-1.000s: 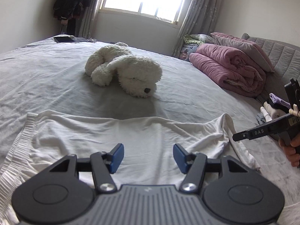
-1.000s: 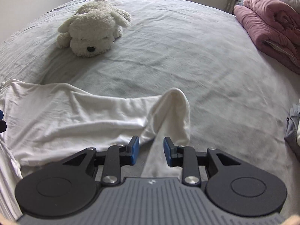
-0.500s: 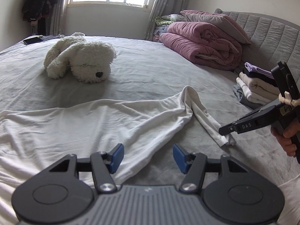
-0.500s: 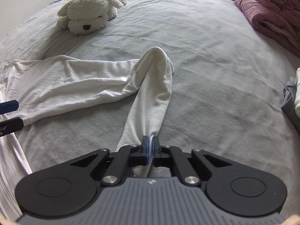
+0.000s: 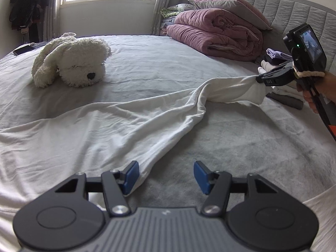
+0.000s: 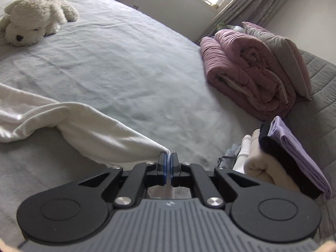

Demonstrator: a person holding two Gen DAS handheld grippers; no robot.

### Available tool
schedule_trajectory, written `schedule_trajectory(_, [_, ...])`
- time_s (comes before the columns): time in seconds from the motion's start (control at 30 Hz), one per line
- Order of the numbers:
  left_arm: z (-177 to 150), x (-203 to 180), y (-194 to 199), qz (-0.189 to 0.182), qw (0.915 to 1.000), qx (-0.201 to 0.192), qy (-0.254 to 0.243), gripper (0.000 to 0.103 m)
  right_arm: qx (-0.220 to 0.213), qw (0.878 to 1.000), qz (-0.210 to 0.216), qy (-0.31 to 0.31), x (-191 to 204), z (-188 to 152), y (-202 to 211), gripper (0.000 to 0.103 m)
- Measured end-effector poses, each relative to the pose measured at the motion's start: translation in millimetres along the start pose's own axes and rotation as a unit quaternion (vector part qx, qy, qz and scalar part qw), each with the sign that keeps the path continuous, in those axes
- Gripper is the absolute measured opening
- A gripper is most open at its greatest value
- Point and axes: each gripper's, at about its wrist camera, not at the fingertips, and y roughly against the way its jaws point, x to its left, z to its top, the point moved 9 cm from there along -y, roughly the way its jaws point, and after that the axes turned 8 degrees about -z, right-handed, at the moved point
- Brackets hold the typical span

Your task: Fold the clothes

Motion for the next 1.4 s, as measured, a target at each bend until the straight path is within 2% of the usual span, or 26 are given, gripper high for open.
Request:
schedule_trajectory(0.2, [10.4,-13.5,-12.7,-0.009,0.9997,-0.004,-0.023,0.059,0.016,0.997,0.069,-0.038,8.5,1.1,-48.5,0.003])
schedule_trajectory(0.37, [20.9,-30.1,-29.1,-0.005,0.9986,-0.004,-0.053,0.058,0.031,0.984,0.132,-0.119,3.7,-3.9,-71.8,0.005])
schedule_trajectory(0.43, [27.4,-35.8,-38.4,-0.001,0.9979,-0.005,-0.064,0.057,0.034,0.973,0.159,-0.166,-6.1,-7.7,-69.5,0.014])
schedule_trajectory(0.47, [30.3,-38.6,-43.3,-0.001,0.9976,-0.005,-0.069,0.053,0.035,0.966,0.173,-0.190,-12.8,-10.3,-65.9,0.015])
schedule_trajectory(0.57, [39.4,-49.6,-59.0,0.000,0.9962,0.001,-0.087,0.048,0.051,0.938,0.215,-0.268,-30.9,-24.8,-53.6,0.021])
schedule_trajectory(0.67, [51.7,-63.2,-72.4,-0.003,0.9941,0.005,-0.108,0.048,0.066,0.913,0.247,-0.318,-35.2,-42.1,-46.5,0.027])
schedule_trajectory(0.73, [62.0,-72.9,-81.8,-0.010,0.9923,0.011,-0.123,0.048,0.074,0.902,0.255,-0.340,-32.6,-52.3,-47.3,0.027])
schedule_trajectory(0.9, [85.2,-93.1,-108.4,-0.012,0.9838,0.021,-0.178,0.048,0.050,0.875,0.272,-0.397,-37.0,-65.0,-44.8,0.028])
schedule_trajectory(1.03, [97.2,-116.9,-134.2,-0.042,0.9777,0.010,-0.206,0.048,0.055,0.867,0.285,-0.404,-50.6,-68.0,-41.9,0.028])
schedule_trajectory(1.23, [104.0,-163.6,-182.2,-0.103,0.9672,0.006,-0.232,0.031,0.070,0.839,0.307,-0.444,-64.5,-81.7,-49.2,0.029])
schedule_trajectory(1.27, [103.1,-167.8,-189.8,-0.105,0.9652,0.011,-0.239,0.028,0.070,0.837,0.307,-0.447,-65.5,-82.3,-49.7,0.029])
schedule_trajectory(1.4, [102.6,-175.8,-213.7,-0.097,0.9590,0.021,-0.266,0.027,0.068,0.832,0.306,-0.458,-69.8,-84.0,-51.0,0.029])
